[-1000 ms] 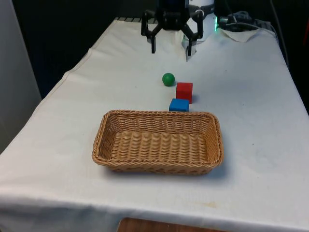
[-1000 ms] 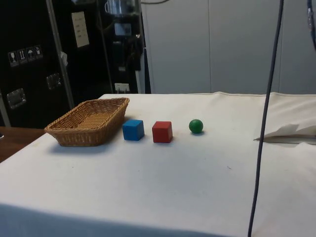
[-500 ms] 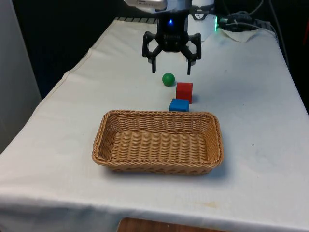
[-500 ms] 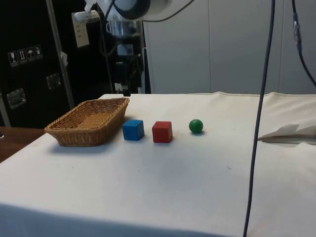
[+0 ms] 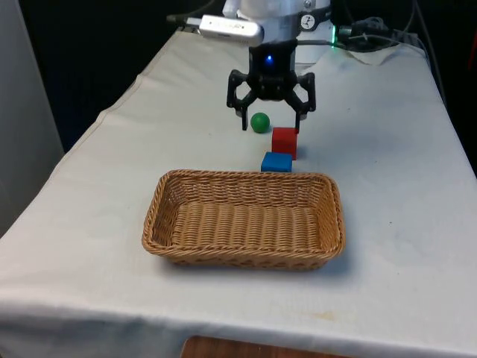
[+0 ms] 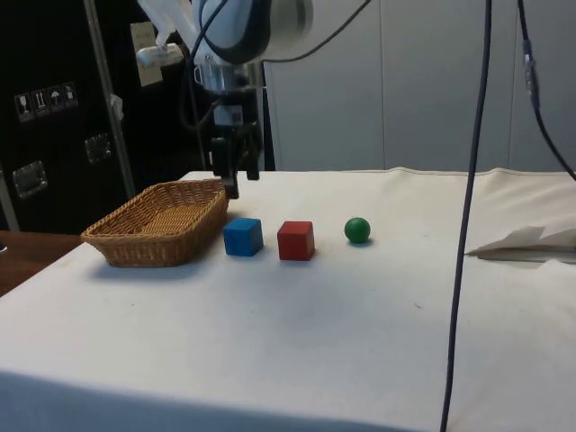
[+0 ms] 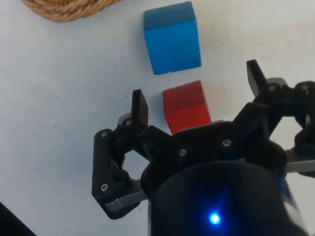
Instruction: Place all non-red objects into the basket.
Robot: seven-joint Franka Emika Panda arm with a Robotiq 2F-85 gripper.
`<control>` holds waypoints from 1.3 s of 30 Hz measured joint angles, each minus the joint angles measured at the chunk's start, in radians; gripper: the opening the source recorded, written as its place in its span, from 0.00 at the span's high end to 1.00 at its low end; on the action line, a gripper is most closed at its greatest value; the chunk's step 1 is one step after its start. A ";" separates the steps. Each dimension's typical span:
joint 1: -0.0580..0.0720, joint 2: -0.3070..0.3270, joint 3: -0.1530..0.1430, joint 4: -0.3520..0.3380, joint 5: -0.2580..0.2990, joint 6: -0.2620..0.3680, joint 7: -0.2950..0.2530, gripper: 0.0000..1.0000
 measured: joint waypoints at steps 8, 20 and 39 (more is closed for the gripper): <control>0.000 0.040 0.018 0.005 0.044 0.016 -0.004 0.00; 0.000 0.099 0.029 0.023 0.130 0.034 -0.054 0.00; -0.001 0.190 0.033 0.069 0.254 0.044 -0.137 0.03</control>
